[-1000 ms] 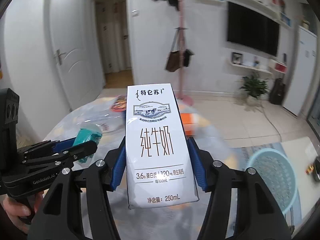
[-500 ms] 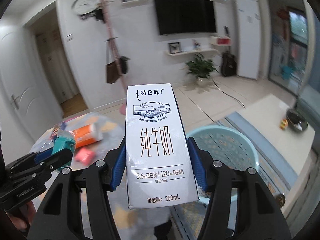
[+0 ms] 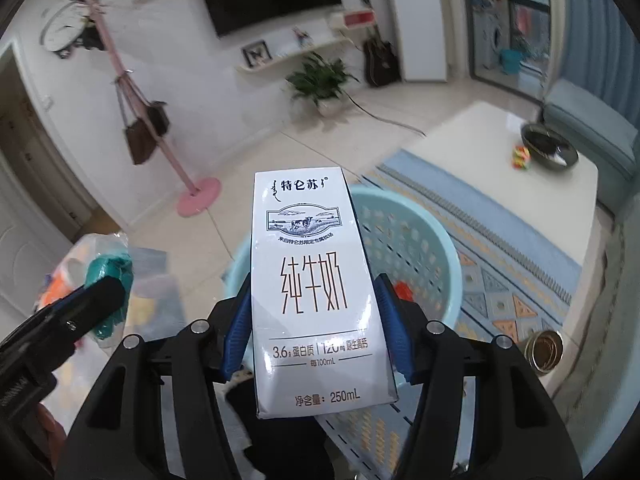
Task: Collect trash
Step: 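Carry the carton with the right tool while the left tool carries the teal bag to the basket, then open both tools over the blue basket, dropping carton and bag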
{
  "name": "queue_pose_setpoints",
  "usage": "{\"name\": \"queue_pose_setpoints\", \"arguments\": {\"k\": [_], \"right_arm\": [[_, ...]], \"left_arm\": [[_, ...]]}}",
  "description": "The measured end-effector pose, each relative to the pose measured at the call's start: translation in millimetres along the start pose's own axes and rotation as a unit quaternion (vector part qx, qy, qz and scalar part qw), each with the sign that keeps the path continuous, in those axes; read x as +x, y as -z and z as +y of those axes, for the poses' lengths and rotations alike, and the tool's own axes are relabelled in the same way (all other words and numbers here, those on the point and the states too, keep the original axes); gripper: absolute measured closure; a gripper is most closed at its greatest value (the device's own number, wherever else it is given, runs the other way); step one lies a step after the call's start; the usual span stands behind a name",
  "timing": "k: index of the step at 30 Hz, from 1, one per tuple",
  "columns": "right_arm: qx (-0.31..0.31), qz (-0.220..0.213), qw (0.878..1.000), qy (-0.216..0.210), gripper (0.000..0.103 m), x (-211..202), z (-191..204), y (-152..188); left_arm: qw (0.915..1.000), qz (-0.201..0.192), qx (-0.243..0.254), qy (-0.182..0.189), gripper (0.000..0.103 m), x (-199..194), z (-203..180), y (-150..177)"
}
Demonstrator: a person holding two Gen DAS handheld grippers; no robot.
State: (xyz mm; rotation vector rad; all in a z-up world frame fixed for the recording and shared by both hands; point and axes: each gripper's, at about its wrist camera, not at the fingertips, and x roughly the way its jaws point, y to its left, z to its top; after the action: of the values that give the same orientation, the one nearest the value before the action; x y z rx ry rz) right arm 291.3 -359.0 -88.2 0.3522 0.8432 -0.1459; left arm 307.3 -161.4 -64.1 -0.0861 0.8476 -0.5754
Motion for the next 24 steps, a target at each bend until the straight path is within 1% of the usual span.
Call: {"name": "queue_pose_setpoints", "arguments": {"k": [3, 8, 9, 10, 11, 12, 13, 14, 16, 18, 21, 24], "right_arm": [[0.019, 0.028, 0.999, 0.012, 0.048, 25.5, -11.0, 1.5], [0.027, 0.048, 0.998, 0.036, 0.046, 48.6, -20.9, 3.0], [0.028, 0.049, 0.998, 0.037, 0.044, 49.7, -22.9, 4.5], [0.031, 0.052, 0.998, 0.036, 0.037, 51.8, -25.2, 5.2], [0.035, 0.052, 0.997, 0.037, 0.034, 52.7, -27.5, 5.6], [0.037, 0.050, 0.997, 0.039, 0.034, 52.7, -29.3, 4.6], [0.038, 0.047, 0.997, 0.042, 0.034, 52.4, -31.3, 5.2], [0.038, 0.046, 0.997, 0.043, 0.034, 52.2, -32.7, 5.8], [0.037, 0.045, 0.997, 0.045, 0.034, 50.9, -34.6, 5.6], [0.035, 0.041, 0.997, 0.047, 0.034, 48.0, -33.2, 6.2], [0.029, 0.036, 0.998, 0.042, 0.034, 42.2, -27.5, 6.5], [0.019, 0.025, 0.999, 0.039, 0.034, 33.4, -19.2, 6.7]], "left_arm": [[0.9996, 0.029, -0.003, 0.003, 0.063, 29.8, 0.3, 1.0], [0.9980, 0.063, 0.002, -0.003, 0.063, 64.4, -0.5, -0.2], [0.9978, 0.067, 0.002, -0.002, 0.063, 70.7, -0.4, -0.8], [0.9976, 0.070, 0.002, -0.002, 0.063, 75.7, -0.7, -1.3], [0.9975, 0.070, 0.001, -0.004, 0.061, 76.1, -1.6, -0.3], [0.9976, 0.069, -0.003, -0.006, 0.053, 77.5, 0.7, -0.7], [0.9977, 0.067, -0.007, -0.003, 0.048, 77.6, 2.2, -1.0], [0.9981, 0.061, -0.009, -0.001, 0.044, 75.5, 3.3, -1.3], [0.9984, 0.057, -0.006, -0.001, 0.039, 71.3, 2.7, -1.4], [0.9989, 0.046, -0.008, 0.001, 0.028, 64.7, 2.6, -1.1], [0.9993, 0.034, -0.014, 0.009, 0.028, 52.8, 0.2, 1.3], [0.9997, 0.012, -0.020, 0.007, 0.028, 33.1, 4.7, 3.0]]}}
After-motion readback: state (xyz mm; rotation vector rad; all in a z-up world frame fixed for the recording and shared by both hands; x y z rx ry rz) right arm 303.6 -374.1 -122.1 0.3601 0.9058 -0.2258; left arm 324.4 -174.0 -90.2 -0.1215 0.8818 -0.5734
